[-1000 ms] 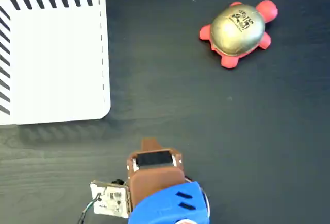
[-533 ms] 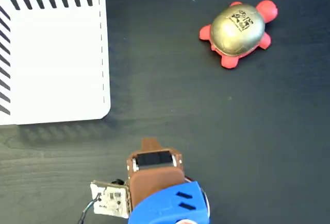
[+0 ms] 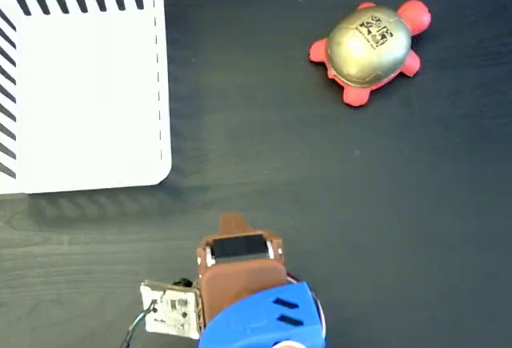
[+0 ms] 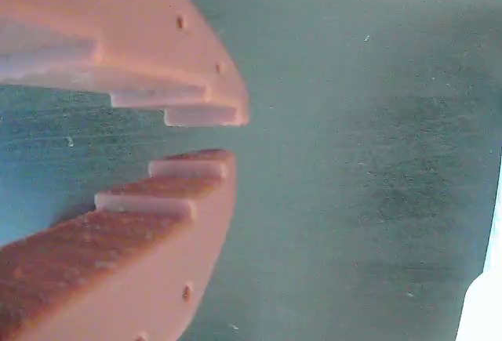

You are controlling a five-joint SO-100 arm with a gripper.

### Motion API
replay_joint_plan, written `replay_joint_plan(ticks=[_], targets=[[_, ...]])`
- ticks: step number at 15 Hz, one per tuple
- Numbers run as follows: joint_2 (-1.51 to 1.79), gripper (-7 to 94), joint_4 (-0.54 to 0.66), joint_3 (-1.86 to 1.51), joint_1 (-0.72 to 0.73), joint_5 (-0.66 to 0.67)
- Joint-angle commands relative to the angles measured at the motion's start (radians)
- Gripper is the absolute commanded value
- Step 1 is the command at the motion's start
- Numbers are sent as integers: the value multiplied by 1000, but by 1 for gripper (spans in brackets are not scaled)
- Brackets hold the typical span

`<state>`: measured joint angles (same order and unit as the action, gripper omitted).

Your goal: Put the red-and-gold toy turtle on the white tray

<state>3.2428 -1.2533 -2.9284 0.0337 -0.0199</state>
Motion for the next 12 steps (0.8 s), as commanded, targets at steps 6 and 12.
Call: replay_joint_plan(ticks=[6, 12], targets=[[-528, 0, 222, 278, 15, 133], [-1232, 0, -14, 1112, -219, 627]])
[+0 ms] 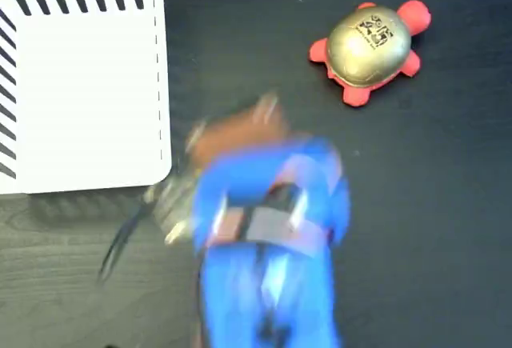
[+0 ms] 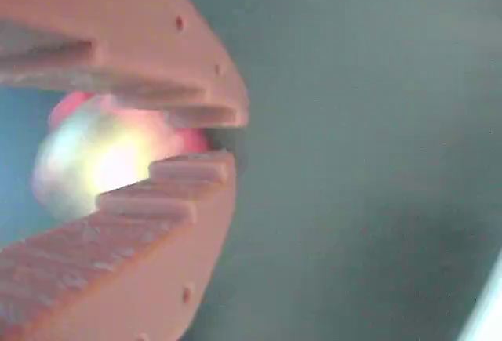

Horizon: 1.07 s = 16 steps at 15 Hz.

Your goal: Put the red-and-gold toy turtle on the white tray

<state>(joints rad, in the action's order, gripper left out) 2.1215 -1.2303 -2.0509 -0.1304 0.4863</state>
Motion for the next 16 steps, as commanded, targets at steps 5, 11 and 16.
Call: replay_joint_plan(ticks=[5, 11, 16], targets=[[-558, 0, -155, 735, -150, 250], [-927, 0, -253, 1123, -241, 350], [-985, 0, -321, 1189, -285, 460]])
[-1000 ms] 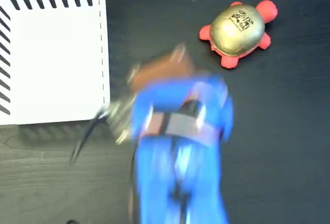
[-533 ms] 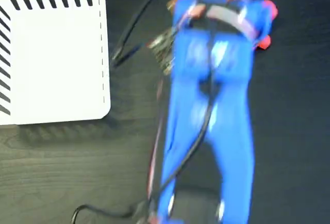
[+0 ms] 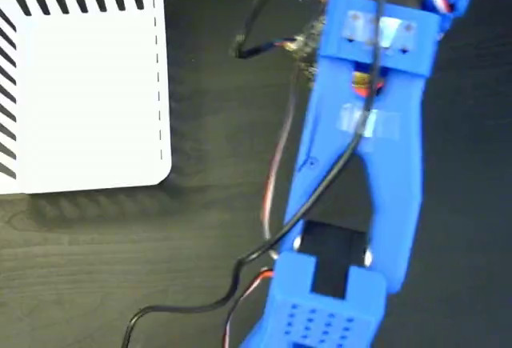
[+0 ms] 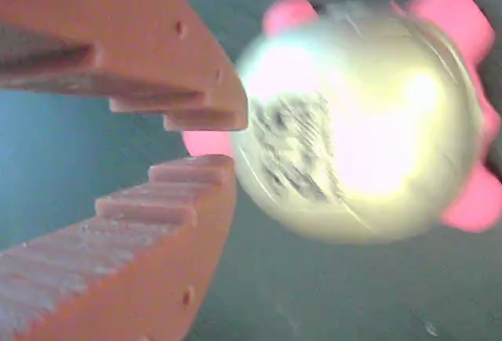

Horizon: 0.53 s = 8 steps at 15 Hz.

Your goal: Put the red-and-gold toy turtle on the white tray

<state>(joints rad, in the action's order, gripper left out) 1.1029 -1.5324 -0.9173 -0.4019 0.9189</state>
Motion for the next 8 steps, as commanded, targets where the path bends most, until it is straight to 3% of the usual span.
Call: replay_joint_plan(ticks=[1, 2, 4, 5, 7, 8], targets=[[31, 1, -17, 55, -21, 48], [23, 2, -14, 58, -25, 55], [11, 30, -35, 63, -25, 67], [8, 39, -46, 63, -28, 80], [0, 52, -57, 61, -43, 120], [-3, 53, -89, 63, -58, 176]])
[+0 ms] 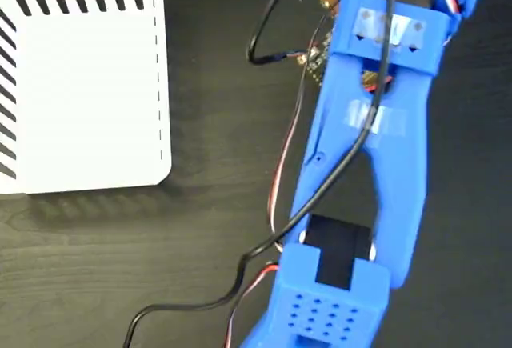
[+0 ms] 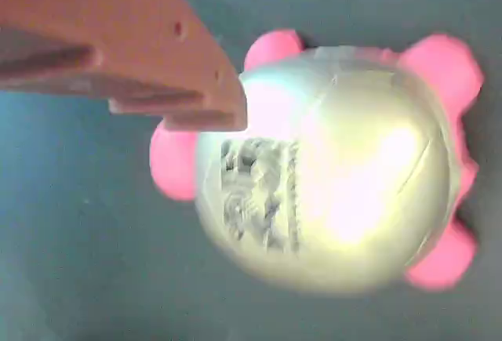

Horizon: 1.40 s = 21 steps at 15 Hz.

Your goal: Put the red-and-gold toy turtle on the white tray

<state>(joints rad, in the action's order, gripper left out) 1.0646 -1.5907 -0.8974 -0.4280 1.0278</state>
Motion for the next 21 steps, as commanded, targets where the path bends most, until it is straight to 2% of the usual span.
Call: replay_joint_plan(ticks=[1, 4, 14, 21], targets=[[34, 53, -37, 43, -46, 106], [-5, 56, -32, 61, -77, 152], [-187, 57, 43, 147, -72, -38], [-296, 56, 43, 213, -78, -52]])
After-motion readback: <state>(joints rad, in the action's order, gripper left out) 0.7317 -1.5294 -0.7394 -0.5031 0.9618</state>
